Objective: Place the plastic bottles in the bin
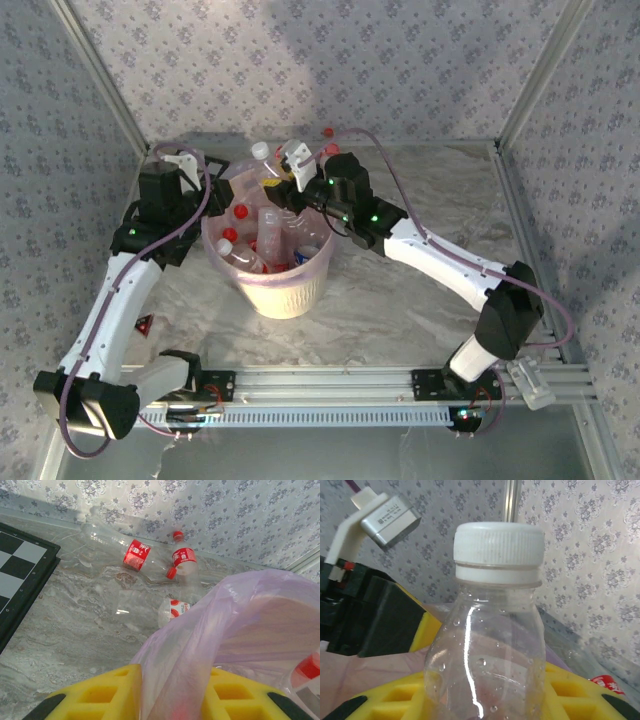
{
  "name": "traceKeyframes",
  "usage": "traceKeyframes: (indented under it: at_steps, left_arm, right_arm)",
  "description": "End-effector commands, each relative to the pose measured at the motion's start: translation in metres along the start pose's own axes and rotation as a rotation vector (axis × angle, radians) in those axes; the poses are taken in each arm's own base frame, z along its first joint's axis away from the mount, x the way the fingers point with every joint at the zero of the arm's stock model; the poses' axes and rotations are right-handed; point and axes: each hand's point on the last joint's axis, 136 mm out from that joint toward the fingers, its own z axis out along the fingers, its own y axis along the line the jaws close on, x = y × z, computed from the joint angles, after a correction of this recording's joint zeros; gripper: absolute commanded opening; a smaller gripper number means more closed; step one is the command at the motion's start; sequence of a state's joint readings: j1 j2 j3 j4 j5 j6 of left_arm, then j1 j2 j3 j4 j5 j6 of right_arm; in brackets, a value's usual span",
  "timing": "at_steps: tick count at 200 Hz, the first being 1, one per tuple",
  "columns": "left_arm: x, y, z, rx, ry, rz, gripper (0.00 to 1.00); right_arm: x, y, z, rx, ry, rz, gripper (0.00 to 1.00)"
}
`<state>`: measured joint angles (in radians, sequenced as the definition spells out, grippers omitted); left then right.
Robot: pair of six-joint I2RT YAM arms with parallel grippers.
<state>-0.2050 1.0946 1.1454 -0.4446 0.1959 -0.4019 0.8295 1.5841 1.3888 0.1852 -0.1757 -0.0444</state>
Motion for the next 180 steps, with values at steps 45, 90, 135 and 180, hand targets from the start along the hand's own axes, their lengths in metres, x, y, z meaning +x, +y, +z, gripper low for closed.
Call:
traceKeyframes:
  at_steps: [45, 90, 135, 180]
  left_arm:
    - [0.004, -0.01, -0.004, 0.032, 0.037, 0.014, 0.31]
    - [0.002, -0.011, -0.005, 0.03, 0.038, 0.021, 0.31]
    - [-0.001, -0.015, -0.005, 0.038, 0.036, 0.025, 0.31]
    - [-0.001, -0.016, -0.006, 0.04, 0.035, 0.024, 0.31]
  right_arm:
    - [0.134, 0.031, -0.037, 0.014, 0.464, -0.001, 0.31]
    - [0.083, -0.005, -0.068, 0.046, 0.316, 0.139, 0.58]
    - [0.024, -0.001, -0.074, -0.008, 0.288, 0.114, 0.88]
    - [-0.02, 0.0, -0.074, -0.006, 0.244, 0.097, 0.68]
